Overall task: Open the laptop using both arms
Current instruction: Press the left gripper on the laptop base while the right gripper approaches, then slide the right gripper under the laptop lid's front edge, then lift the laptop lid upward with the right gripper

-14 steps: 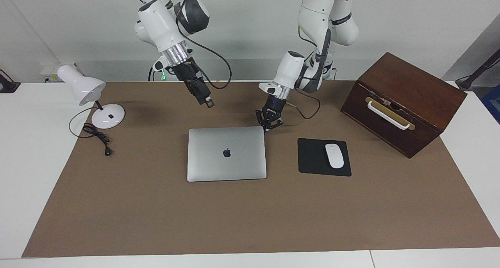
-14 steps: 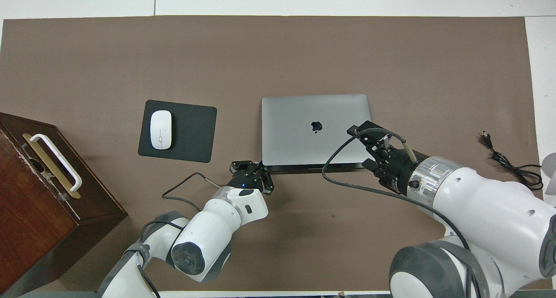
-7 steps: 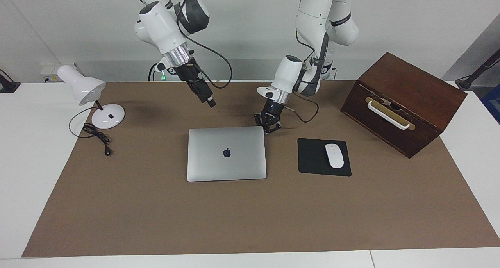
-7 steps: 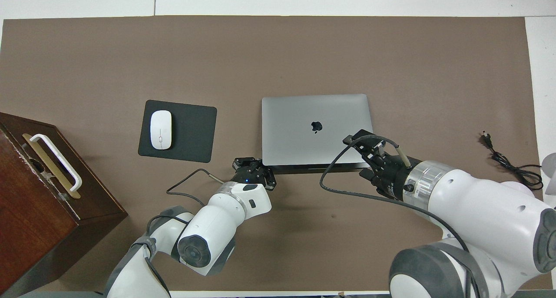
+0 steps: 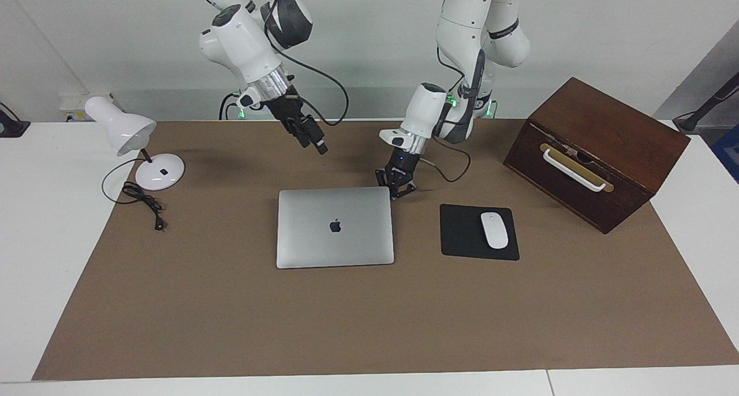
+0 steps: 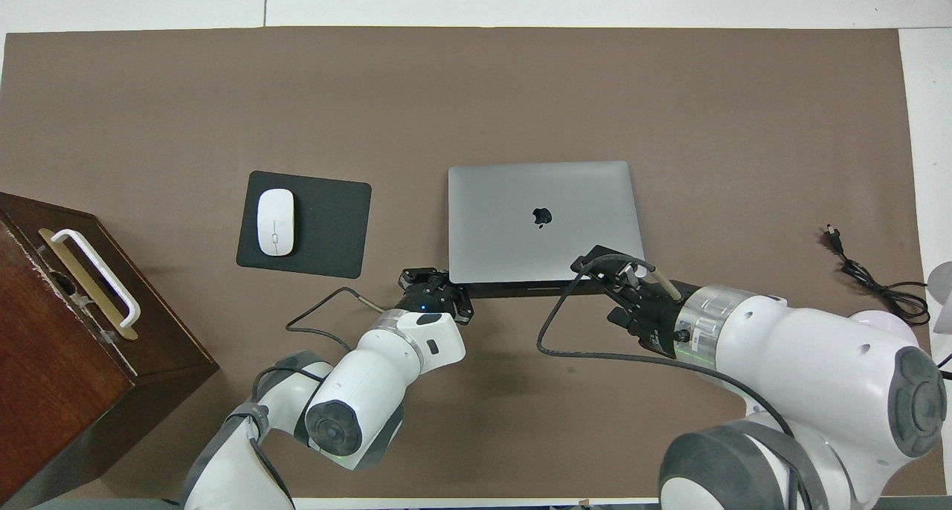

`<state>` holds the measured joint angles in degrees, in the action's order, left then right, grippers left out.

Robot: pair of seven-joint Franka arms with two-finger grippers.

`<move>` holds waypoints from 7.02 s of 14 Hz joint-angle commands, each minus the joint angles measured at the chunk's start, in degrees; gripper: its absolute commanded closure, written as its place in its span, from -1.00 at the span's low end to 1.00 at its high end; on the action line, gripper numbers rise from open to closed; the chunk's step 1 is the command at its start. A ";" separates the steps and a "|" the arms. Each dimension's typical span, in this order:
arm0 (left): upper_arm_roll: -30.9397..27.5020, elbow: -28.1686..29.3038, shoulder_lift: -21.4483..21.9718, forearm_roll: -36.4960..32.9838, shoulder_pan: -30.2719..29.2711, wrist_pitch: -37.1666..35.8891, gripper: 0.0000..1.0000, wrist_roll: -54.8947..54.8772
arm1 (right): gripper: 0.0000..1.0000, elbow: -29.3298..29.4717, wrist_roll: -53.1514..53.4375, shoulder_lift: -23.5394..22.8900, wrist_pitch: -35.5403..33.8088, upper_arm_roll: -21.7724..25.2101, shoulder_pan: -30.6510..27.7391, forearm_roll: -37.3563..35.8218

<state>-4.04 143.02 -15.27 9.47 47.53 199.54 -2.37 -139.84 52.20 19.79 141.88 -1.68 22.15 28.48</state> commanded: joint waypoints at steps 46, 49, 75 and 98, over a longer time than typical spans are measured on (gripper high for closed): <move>-0.17 -0.81 -2.58 1.16 0.28 1.21 1.00 -0.27 | -1.00 -6.23 3.53 -19.52 39.00 -0.69 13.79 12.13; -0.17 -0.81 -2.66 1.16 0.28 1.21 1.00 -0.27 | -1.00 -6.06 3.09 -19.88 39.09 -0.69 13.62 12.21; -0.26 -0.63 -2.66 1.16 0.28 1.21 1.00 -0.27 | -1.00 5.62 1.15 -26.73 37.16 -0.60 11.33 13.79; -0.26 -0.54 -2.66 1.16 0.28 1.21 1.00 -0.27 | -1.00 23.82 0.54 -28.22 9.13 0.10 0.88 8.43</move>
<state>-4.05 143.02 -15.47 9.48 47.53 199.96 -2.37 -119.21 53.77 -6.74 152.89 -1.36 24.25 38.06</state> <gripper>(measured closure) 0.991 0.000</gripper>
